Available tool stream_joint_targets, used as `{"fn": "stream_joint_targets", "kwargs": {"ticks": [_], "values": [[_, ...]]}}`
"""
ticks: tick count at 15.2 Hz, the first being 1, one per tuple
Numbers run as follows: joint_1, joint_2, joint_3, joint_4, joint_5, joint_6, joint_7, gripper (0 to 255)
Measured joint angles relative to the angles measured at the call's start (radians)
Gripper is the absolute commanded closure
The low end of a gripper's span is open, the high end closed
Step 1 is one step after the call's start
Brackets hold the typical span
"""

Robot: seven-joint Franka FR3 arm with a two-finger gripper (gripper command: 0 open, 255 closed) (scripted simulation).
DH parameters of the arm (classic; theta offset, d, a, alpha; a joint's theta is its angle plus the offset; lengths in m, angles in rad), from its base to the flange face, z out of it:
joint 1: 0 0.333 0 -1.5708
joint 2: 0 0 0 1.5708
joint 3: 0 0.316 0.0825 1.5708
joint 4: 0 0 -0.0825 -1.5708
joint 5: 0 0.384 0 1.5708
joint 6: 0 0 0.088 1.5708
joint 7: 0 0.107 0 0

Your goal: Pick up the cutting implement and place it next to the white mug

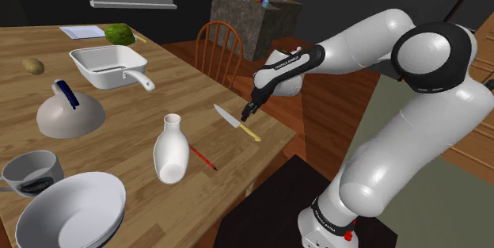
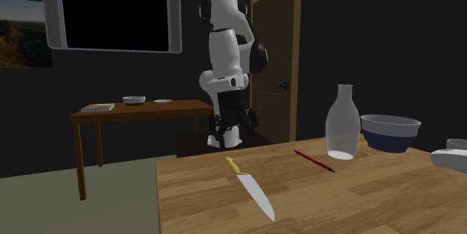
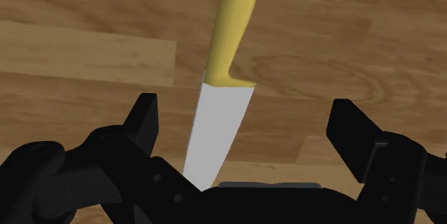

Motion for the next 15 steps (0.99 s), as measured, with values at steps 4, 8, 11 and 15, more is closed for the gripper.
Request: {"fn": "stream_joint_targets", "kwargs": {"ticks": [4,8,11,15], "values": [[0.004,0.100,-0.006,0.025,0.083,0.057,-0.091,0],[0.006,0.165,0.007,0.035,0.145,0.105,-0.138,0],[0.004,0.199,0.018,0.039,0.181,0.131,-0.165,0],[0.003,0.204,0.019,0.040,0.187,0.135,-0.169,0]]}}
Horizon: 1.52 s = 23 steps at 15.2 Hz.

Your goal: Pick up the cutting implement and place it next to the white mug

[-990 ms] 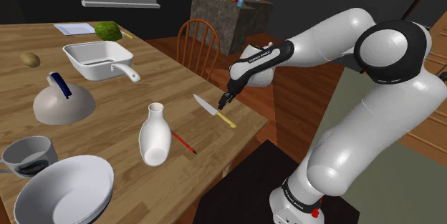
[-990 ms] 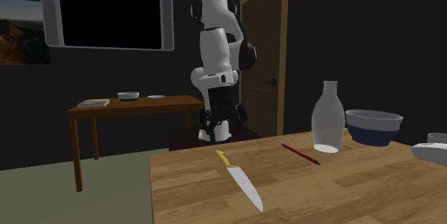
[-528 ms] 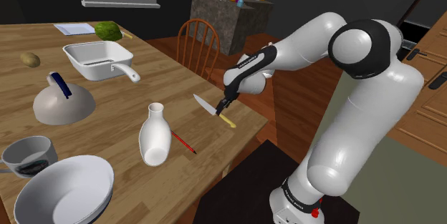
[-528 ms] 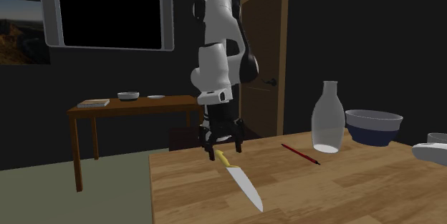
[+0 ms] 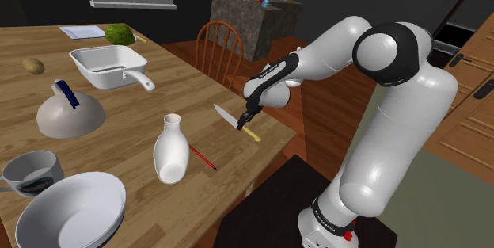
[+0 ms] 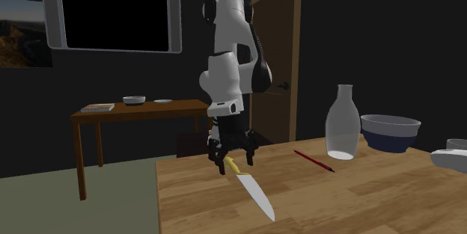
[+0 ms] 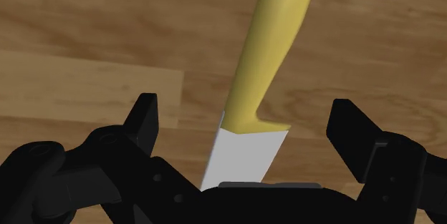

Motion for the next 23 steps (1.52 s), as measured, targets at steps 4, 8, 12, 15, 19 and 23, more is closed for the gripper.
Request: {"fn": "stream_joint_targets", "kwargs": {"ticks": [4,8,12,15,19,23], "values": [[0.000,0.000,0.000,0.000,0.000,0.000,0.000,255],[0.000,0.000,0.000,0.000,0.000,0.000,0.000,255],[0.000,-0.001,-0.001,0.000,0.000,0.000,0.000,255],[0.004,-0.028,-0.010,0.000,-0.033,-0.025,0.027,255],[0.009,-0.079,-0.022,0.003,-0.091,-0.072,0.077,255],[0.008,-0.132,-0.029,0.008,-0.144,-0.125,0.119,255]]}}
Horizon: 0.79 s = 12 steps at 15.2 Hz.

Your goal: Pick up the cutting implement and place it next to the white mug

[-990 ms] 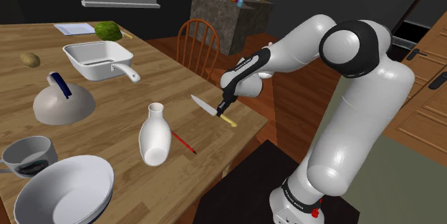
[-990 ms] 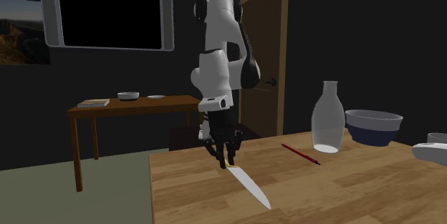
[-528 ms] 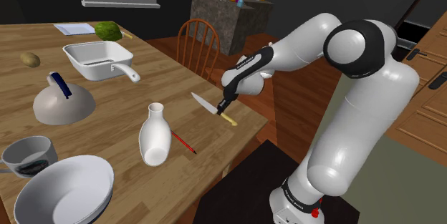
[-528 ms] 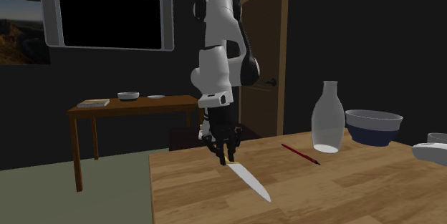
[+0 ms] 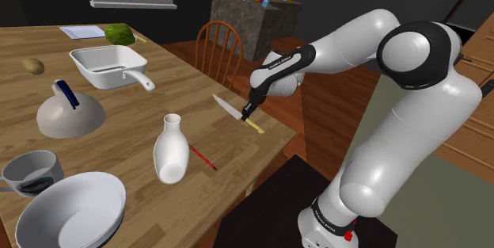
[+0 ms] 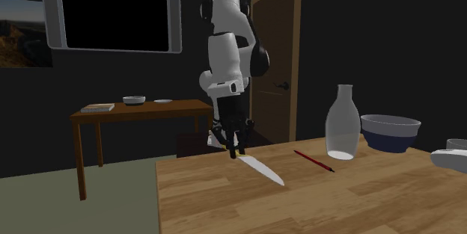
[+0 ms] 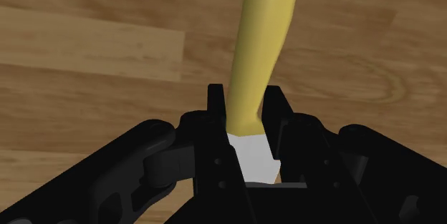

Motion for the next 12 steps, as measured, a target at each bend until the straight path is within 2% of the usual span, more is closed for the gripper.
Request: {"fn": "stream_joint_targets", "kwargs": {"ticks": [12], "values": [[-0.013,-0.125,0.002,0.048,-0.101,-0.161,0.088,255]]}}
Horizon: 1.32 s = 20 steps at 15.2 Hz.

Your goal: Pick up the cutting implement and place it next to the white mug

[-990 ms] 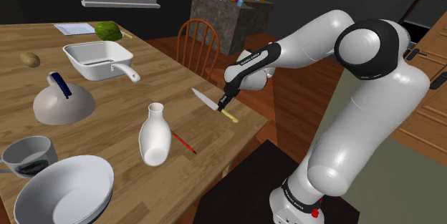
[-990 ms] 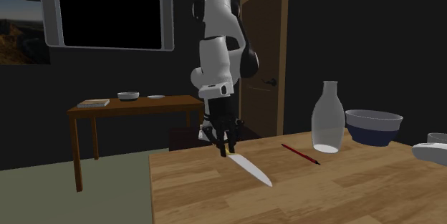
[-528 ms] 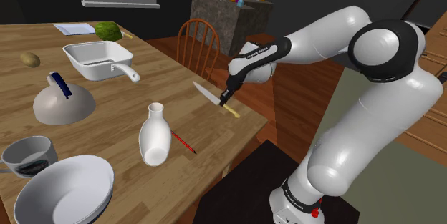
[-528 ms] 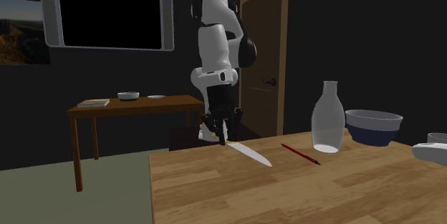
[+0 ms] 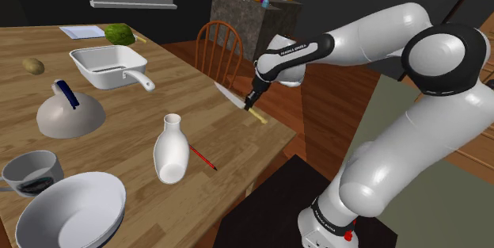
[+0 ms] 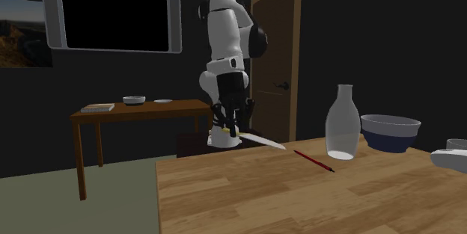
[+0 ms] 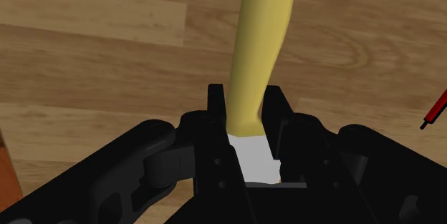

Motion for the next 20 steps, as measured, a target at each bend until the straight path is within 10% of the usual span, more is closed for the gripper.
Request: {"fn": "stream_joint_targets", "kwargs": {"ticks": [20], "values": [[0.132,0.036,0.204,0.130,-0.043,-0.061,0.372,255]]}}
